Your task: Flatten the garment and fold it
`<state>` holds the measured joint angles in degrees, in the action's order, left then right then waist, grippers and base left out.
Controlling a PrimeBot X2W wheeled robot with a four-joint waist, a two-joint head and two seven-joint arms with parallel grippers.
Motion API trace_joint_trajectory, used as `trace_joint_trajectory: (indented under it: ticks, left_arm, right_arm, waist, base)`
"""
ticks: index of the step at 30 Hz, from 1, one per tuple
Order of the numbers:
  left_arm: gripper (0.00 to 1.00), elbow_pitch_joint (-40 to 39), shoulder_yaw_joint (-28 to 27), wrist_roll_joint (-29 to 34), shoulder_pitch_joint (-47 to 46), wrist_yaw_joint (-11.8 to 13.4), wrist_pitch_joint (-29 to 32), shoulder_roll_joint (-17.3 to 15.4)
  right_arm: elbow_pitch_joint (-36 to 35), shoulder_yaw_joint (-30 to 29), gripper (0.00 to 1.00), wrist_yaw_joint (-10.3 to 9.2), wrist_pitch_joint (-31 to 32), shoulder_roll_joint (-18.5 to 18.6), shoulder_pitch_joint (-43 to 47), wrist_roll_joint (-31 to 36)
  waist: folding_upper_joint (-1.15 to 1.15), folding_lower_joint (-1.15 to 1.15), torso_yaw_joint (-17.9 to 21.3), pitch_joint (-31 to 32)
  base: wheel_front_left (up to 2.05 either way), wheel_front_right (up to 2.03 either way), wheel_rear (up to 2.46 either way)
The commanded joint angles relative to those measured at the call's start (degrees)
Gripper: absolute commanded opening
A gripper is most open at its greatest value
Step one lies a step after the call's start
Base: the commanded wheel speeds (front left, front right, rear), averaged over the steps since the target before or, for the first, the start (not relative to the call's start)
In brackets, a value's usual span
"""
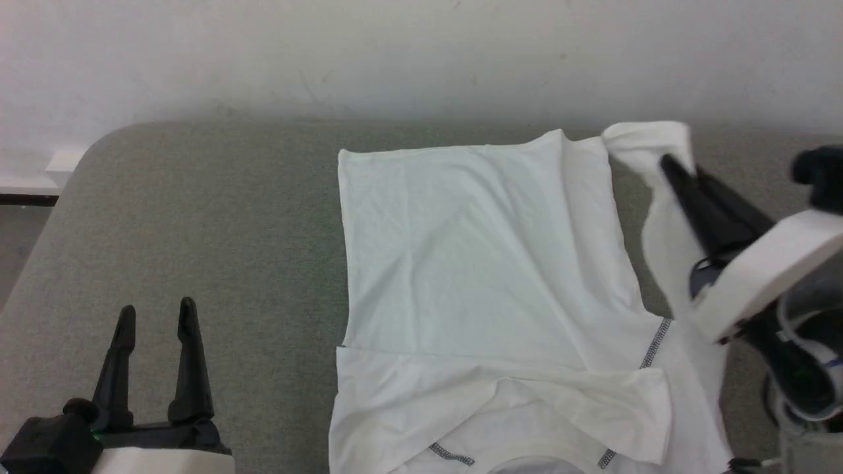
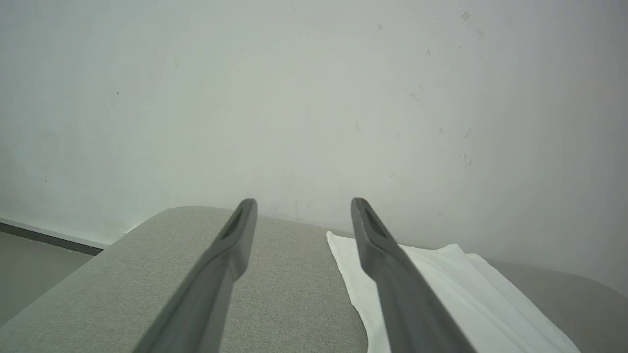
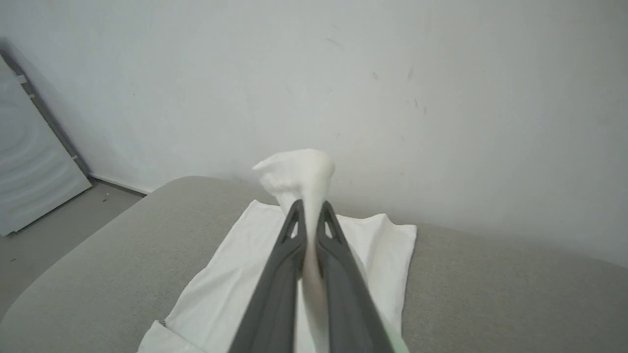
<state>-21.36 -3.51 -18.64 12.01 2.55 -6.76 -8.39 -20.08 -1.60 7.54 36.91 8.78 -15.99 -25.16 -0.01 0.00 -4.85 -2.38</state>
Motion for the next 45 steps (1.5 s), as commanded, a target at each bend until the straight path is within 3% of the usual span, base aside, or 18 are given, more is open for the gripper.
trace_joint_trajectory:
  ticks: [1, 7, 13, 22, 31, 32, 33, 41, 45]
  left_arm:
    - [1.0, -0.2, 0.3, 0.2, 0.6, 0.0, 0.1, 0.0]
    - [1.0, 0.0, 0.7, -0.1, -0.1, -0.1, 0.0, 0.0]
    - [1.0, 0.8, 1.5, -0.5, -1.8, -0.3, -0.4, 0.2]
    - [1.0, 3.7, 2.9, -1.0, -3.9, -0.9, -1.4, 0.6]
    - [1.0, 5.5, 4.5, -0.9, -5.4, -1.4, -1.2, 0.6]
    - [1.0, 5.7, 4.7, -0.9, -5.6, -1.4, -1.1, 0.6]
    - [1.0, 5.9, 4.9, -0.9, -5.7, -1.4, -1.1, 0.6]
    - [1.0, 5.9, 4.8, -0.8, -5.7, -1.1, -0.6, -0.1]
    - [1.0, 4.9, 4.4, -0.8, -5.0, -0.8, -0.3, -0.6]
  right_arm:
    - [-0.3, 2.7, 0.0, -0.05, 0.4, -1.0, 0.9, 0.3]
    - [3.3, 15.4, 0.0, -0.05, -1.0, -3.6, 0.9, -0.1]
    - [12.3, 24.9, 0.0, -0.05, -6.4, -4.5, 0.3, 2.7]
    - [32.6, 32.5, 0.0, -0.05, -16.9, -5.8, -1.0, 6.5]
    - [47.9, 37.4, 0.0, -0.05, -22.5, -5.9, -4.6, 3.6]
    - [49.1, 37.7, 0.31, -0.05, -23.2, -5.9, -5.0, 3.0]
    - [50.2, 38.1, 1.0, -0.05, -23.8, -5.9, -5.5, 2.5]
    - [49.4, 40.3, 1.0, -0.05, -24.8, -5.9, -8.8, -6.4]
    - [46.1, 36.6, 1.0, -0.05, -25.5, -5.9, -10.3, -6.0]
  waist:
    - [0.01, 0.0, -0.9, 0.2]
    - [0.01, 0.0, -2.7, -1.4]
    - [0.01, 0.0, -5.2, -3.8]
    - [0.01, 0.0, -8.5, -5.1]
    - [0.01, 0.0, -10.9, -4.8]
    - [0.01, 0.0, -11.1, -4.7]
    - [0.01, 0.0, -11.2, -4.7]
    - [0.01, 0.0, -8.9, -3.2]
    - [0.01, 0.0, -6.5, -2.8]
  base:
    - [0.0, 0.0, 0.0]
    - [0.0, 0.0, 0.0]
    - [0.0, 0.0, 0.0]
    - [0.0, 0.0, 0.0]
    - [0.0, 0.0, 0.0]
    - [0.0, 0.0, 0.0]
    - [0.0, 0.0, 0.0]
    - [0.0, 0.0, 0.0]
    - [0.0, 0.0, 0.0]
